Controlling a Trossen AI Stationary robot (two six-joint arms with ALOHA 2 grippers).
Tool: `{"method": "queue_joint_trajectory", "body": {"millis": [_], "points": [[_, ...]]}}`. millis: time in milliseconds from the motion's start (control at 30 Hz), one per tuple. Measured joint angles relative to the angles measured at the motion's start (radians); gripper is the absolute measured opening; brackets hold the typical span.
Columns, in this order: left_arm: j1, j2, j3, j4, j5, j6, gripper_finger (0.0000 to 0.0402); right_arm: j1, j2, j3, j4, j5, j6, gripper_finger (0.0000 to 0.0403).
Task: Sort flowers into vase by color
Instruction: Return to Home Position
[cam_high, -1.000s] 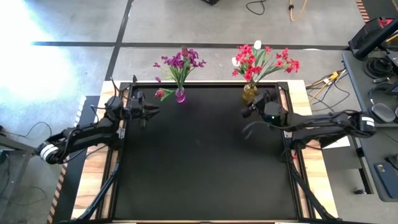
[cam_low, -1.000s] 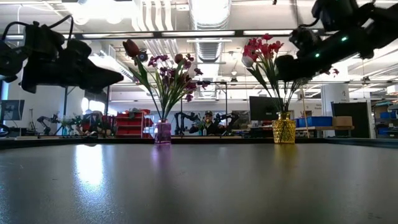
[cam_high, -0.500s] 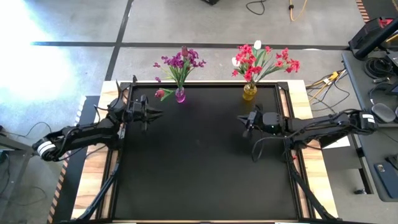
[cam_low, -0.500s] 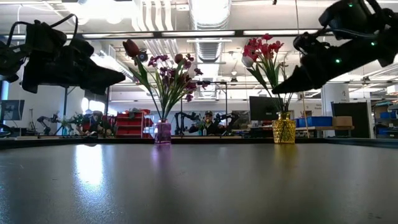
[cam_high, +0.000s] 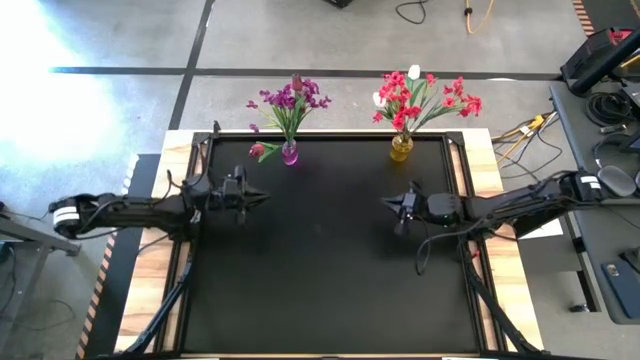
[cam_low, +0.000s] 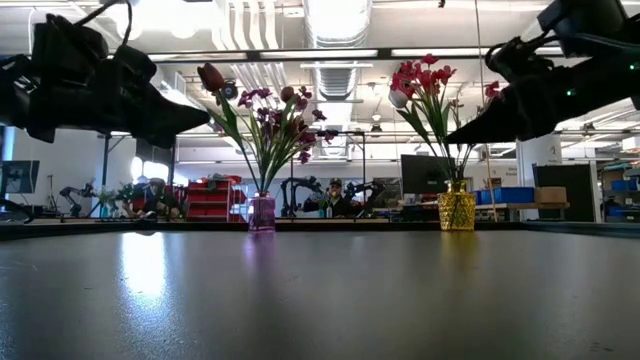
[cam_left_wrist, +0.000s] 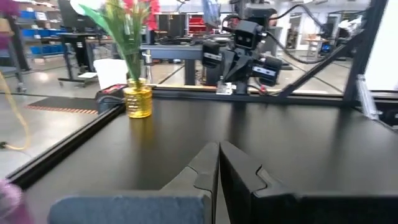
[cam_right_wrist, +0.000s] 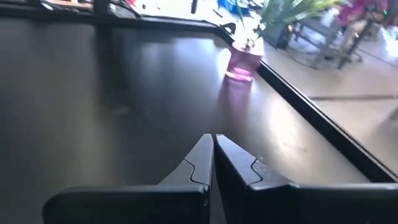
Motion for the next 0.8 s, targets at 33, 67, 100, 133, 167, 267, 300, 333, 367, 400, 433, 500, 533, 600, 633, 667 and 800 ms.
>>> {"method": "queue_joint_trajectory", "body": {"millis": [33,67,100,133,167,267,300,333,367,400,433,500,533,600,633,667,800], "points": [[-0.021,0.0,0.0,0.0,-0.009,-0.003,0.0,0.001,-0.01,-0.003,0.007,-0.02,-0.004,0.0009],[-0.039,-0.001,0.0,0.0,-0.019,-0.003,0.0,0.002,-0.023,-0.008,0.01,-0.04,-0.007,0.0009],[-0.057,-0.001,0.0,0.0,-0.032,-0.004,0.0,0.005,-0.038,-0.014,0.01,-0.049,-0.007,0.0009],[-0.073,-0.002,0.0,0.0,-0.052,-0.004,0.0,0.011,-0.052,-0.021,0.012,-0.054,-0.007,0.0009],[-0.087,-0.006,0.0,-0.002,-0.072,-0.005,0.0,0.018,-0.067,-0.031,0.012,-0.056,-0.008,0.0009],[-0.118,-0.019,0.0,-0.007,-0.107,-0.005,0.0,0.042,-0.124,-0.074,0.01,-0.052,-0.009,0.0009],[-0.124,-0.026,0.0,-0.015,-0.107,-0.004,0.0,0.051,-0.145,-0.089,0.01,-0.049,-0.004,0.0009],[-0.128,-0.035,0.0,-0.027,-0.107,-0.003,0.0,0.061,-0.168,-0.105,0.01,-0.048,0.0,0.0009],[-0.129,-0.046,0.0,-0.047,-0.106,-0.003,0.0,0.071,-0.193,-0.121,0.009,-0.048,0.003,0.0009],[-0.129,-0.058,0.0,-0.066,-0.106,-0.003,0.0,0.082,-0.22,-0.139,0.009,-0.048,0.005,0.0009],[-0.129,-0.072,0.0,-0.088,-0.106,-0.004,0.0,0.092,-0.247,-0.155,0.008,-0.048,0.005,0.0009],[-0.129,-0.103,0.0,-0.121,-0.106,-0.006,0.0,0.109,-0.302,-0.172,-0.022,-0.064,0.009,0.0009],[-0.129,-0.12,0.0,-0.133,-0.106,-0.005,0.0,0.116,-0.329,-0.172,-0.044,-0.076,0.016,0.0009],[-0.129,-0.162,0.0,-0.165,-0.106,0.007,0.0,0.129,-0.38,-0.172,-0.101,-0.095,0.024,0.0009],[-0.129,-0.185,0.0,-0.184,-0.106,0.013,0.0,0.133,-0.405,-0.172,-0.128,-0.098,0.022,0.0009],[-0.129,-0.209,0.0,-0.207,-0.106,0.015,0.0,0.135,-0.432,-0.172,-0.156,-0.098,0.018,0.0009],[-0.128,-0.308,0.0,-0.311,-0.11,0.018,0.0,0.137,-0.554,-0.172,-0.235,-0.092,-0.011,0.0009]]}}
